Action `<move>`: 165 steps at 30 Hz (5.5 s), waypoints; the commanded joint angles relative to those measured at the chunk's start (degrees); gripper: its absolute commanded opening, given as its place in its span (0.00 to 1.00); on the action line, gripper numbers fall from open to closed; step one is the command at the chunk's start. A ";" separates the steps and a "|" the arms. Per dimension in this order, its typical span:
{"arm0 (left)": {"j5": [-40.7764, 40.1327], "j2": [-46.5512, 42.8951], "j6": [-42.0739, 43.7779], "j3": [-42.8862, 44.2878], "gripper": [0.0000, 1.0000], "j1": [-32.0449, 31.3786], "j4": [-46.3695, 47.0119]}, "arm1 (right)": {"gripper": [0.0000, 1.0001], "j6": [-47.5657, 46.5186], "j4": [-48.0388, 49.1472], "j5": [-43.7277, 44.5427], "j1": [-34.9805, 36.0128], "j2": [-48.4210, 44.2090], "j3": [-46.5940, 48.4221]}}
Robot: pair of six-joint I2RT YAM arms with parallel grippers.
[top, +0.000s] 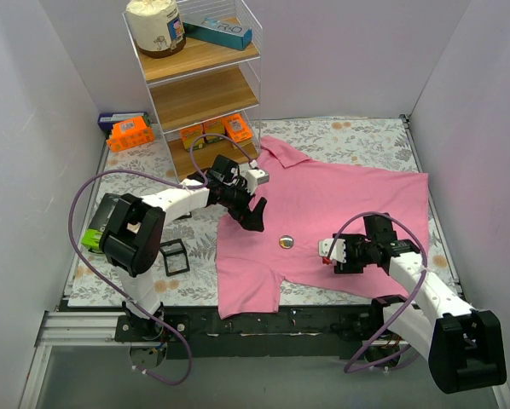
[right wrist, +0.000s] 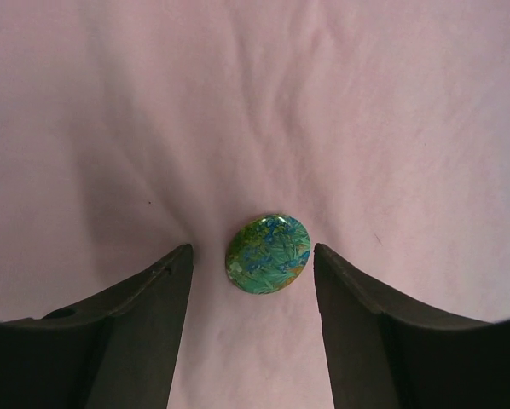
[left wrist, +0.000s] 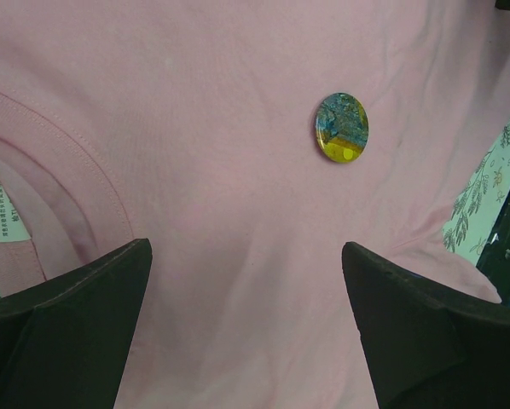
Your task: Remove the brooch from the garment
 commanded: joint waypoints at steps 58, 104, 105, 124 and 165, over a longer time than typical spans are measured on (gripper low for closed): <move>1.10 1.24 1.09 2.39 0.93 -0.04 -0.42 | 0.21 19.60 13.74 12.86 5.54 0.99 3.41; 12.62 4.31 -15.50 2.31 0.87 -4.25 35.23 | 0.01 53.44 8.65 5.39 5.63 4.60 15.71; 12.18 5.01 -20.40 1.78 0.86 -4.52 38.31 | 0.01 53.70 7.51 5.39 5.54 5.13 15.89; 25.80 18.90 -43.46 -0.07 0.72 -8.21 68.56 | 0.01 58.98 5.31 -11.74 -0.52 10.05 19.58; 28.35 27.17 -47.52 8.02 0.29 -12.61 73.50 | 0.01 61.17 2.05 -14.91 -2.89 15.24 22.39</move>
